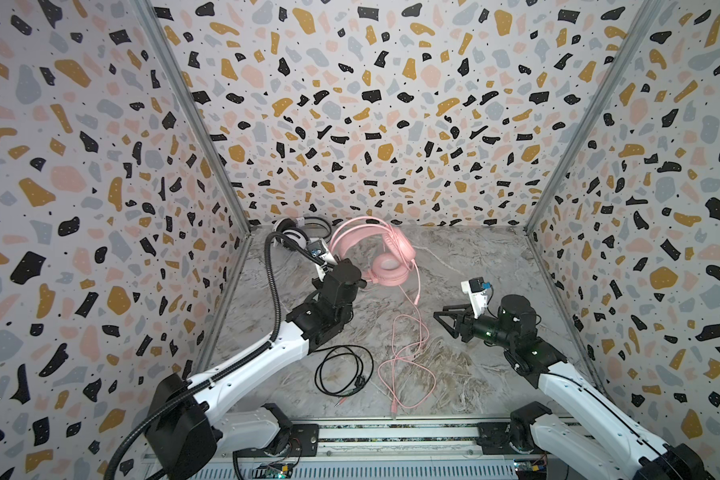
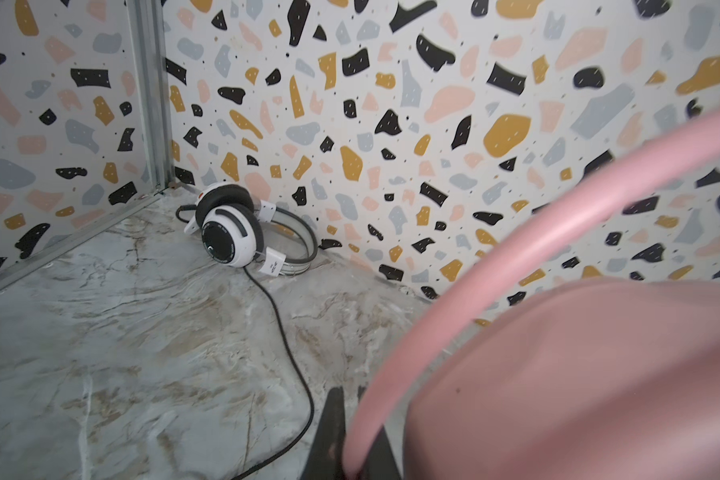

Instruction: Wrap the headphones

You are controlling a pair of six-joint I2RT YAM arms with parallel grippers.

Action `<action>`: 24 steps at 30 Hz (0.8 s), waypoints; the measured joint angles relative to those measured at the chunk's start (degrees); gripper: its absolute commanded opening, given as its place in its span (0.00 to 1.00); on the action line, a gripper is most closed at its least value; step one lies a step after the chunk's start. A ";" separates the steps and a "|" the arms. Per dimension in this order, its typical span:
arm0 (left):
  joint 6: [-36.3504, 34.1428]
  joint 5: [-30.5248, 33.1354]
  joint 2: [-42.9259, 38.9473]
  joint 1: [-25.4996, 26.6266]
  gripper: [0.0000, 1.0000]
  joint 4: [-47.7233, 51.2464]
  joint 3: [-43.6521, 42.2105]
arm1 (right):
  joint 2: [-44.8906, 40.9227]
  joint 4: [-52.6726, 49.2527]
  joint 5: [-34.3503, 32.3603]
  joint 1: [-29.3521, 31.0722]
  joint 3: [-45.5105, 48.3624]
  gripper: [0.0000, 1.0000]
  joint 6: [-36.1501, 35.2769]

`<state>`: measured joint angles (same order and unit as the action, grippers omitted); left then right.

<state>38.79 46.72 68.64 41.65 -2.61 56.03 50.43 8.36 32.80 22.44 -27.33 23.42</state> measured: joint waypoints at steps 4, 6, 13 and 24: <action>-0.07 -1.79 -3.50 0.00 0.00 0.70 2.89 | 3.54 3.65 -1.36 0.00 1.99 0.78 -1.95; -0.07 -2.60 -4.81 0.00 0.00 1.73 4.76 | 5.81 6.03 -1.55 0.00 2.23 0.81 -2.58; -0.09 -4.96 -7.08 0.00 0.00 5.60 11.13 | 16.17 20.35 1.42 1.11 2.16 0.90 -2.60; -0.11 -6.45 -7.17 0.00 0.00 9.11 14.32 | 37.03 38.93 2.38 13.44 1.79 0.70 1.86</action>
<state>38.68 40.27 61.47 41.65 6.50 70.35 87.46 47.29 35.18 35.88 -25.54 25.28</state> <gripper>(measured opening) 0.051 0.783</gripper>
